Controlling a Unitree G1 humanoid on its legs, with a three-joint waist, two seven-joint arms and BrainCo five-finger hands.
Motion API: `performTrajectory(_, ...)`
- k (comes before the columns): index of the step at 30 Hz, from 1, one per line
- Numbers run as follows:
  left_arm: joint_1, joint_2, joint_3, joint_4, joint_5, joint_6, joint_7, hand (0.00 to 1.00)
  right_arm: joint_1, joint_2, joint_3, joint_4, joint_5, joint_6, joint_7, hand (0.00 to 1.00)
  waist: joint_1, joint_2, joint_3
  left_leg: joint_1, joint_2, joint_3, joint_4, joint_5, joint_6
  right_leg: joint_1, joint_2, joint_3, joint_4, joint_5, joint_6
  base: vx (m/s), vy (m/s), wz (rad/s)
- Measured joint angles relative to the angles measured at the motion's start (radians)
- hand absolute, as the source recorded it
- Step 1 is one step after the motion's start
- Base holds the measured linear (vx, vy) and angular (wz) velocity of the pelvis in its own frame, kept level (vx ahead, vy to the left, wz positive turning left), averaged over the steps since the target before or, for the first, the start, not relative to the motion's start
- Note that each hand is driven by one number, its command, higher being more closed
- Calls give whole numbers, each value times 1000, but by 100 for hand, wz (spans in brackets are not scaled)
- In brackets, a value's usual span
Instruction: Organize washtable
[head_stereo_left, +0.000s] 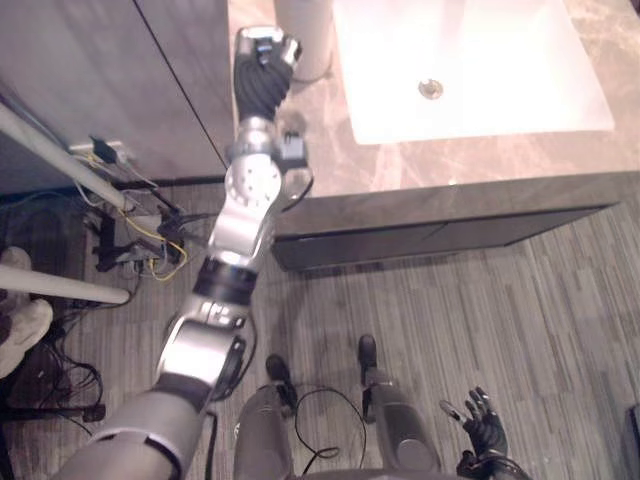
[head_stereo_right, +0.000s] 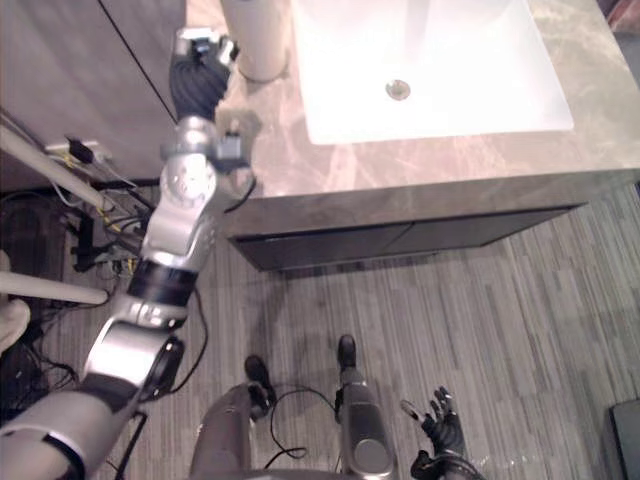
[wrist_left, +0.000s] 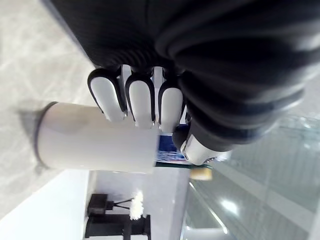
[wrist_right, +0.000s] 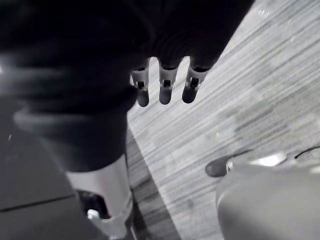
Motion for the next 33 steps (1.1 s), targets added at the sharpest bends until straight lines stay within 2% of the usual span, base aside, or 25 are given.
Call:
performTrajectory(2,167,54,13,-185,54,-18,-11,100,16,16,7,7,-8,1,20,0,7,27,-41,48,-15,-16,-29,3,-5,34,-9,-22,28,-38,-3,98,6,31)
performTrajectory(4,275,71,61,-292,79,-44,-22,100,18,22,6,32,-10,1,39,0,11,43,-68,81,-26,-20,-51,6,-9,58,-17,-36,47,-63,-3,121,6,26)
performTrajectory(8,559,68,256,-536,129,-102,-19,100,23,44,-43,130,-28,12,68,0,30,77,-139,177,-41,-50,-87,9,-15,139,-29,-72,83,-127,-3,129,-8,24)
performTrajectory(9,601,63,286,-564,154,-108,-18,100,21,46,-52,140,-28,12,69,0,31,78,-146,189,-43,-54,-92,9,-15,150,-30,-74,87,-133,-4,119,-24,22)
performTrajectory(11,782,1,385,-650,214,-131,-20,100,16,52,-82,196,-29,11,84,0,50,84,-174,237,-43,-70,-98,1,-26,199,-31,-89,98,-161,-5,97,-34,17)
performTrajectory(15,1048,-160,502,-670,241,-139,-20,100,3,59,-134,286,-30,14,87,0,65,84,-211,310,-42,-85,-109,-12,-39,276,-29,-108,100,-191,-6,43,-20,16)
performTrajectory(18,1216,-286,580,-632,235,-138,-26,100,1,60,-178,351,-33,23,88,0,85,92,-243,341,-38,-103,-110,-35,-50,323,-23,-123,96,-218,-9,-18,-21,17)
performTrajectory(19,1265,-328,617,-593,230,-136,-33,100,2,60,-192,365,-38,32,87,0,89,86,-260,352,-37,-106,-113,-35,-49,337,-22,-124,96,-224,-8,9,-28,14)
performTrajectory(21,1307,-374,659,-524,227,-122,-43,100,3,60,-192,371,-40,43,88,0,93,88,-279,371,-35,-106,-118,-35,-51,355,-22,-128,93,-225,-9,34,-18,7)
performTrajectory(22,1318,-393,687,-412,215,-117,-45,0,5,60,-209,382,-40,44,89,0,107,91,-296,382,-35,-109,-125,-34,-51,366,-22,-138,93,-226,-7,25,-16,6)
performTrajectory(25,1307,-390,709,-153,185,-99,-43,0,6,60,-220,400,-45,51,87,0,107,90,-307,391,-39,-135,-132,-27,-51,391,-23,-169,88,-226,-7,16,-37,29)
performTrajectory(26,1296,-386,710,48,164,-79,-48,0,6,58,-220,419,-49,59,85,0,107,86,-319,405,-47,-153,-159,-11,-53,404,-25,-179,79,-226,-7,15,-22,22)
performTrajectory(27,1288,-380,712,136,152,-68,-55,0,0,58,-220,434,-50,61,85,0,106,84,-325,407,-55,-162,-172,-3,-53,405,-25,-183,75,-226,-7,28,-40,26)
performTrajectory(28,1264,-368,723,333,141,-46,-75,0,-14,56,-221,460,-50,62,82,0,102,82,-326,418,-59,-172,-200,13,-53,412,-27,-193,69,-226,-7,18,-36,22)
performTrajectory(29,1252,-363,726,423,138,-34,-84,0,-23,54,-222,475,-50,62,80,0,98,80,-327,422,-66,-177,-212,20,-54,418,-31,-199,63,-226,-7,29,-21,29)
performTrajectory(30,1239,-357,732,609,114,-12,-99,0,-55,47,-222,521,-50,62,76,0,77,74,-326,438,-71,-189,-238,36,-55,430,-32,-208,57,-226,-7,18,-8,21)
performTrajectory(33,1239,-358,733,813,90,19,-119,0,-80,39,-230,573,-58,61,63,0,77,72,-327,461,-72,-189,-267,47,-60,442,-29,-207,50,-227,-8,13,-8,6)
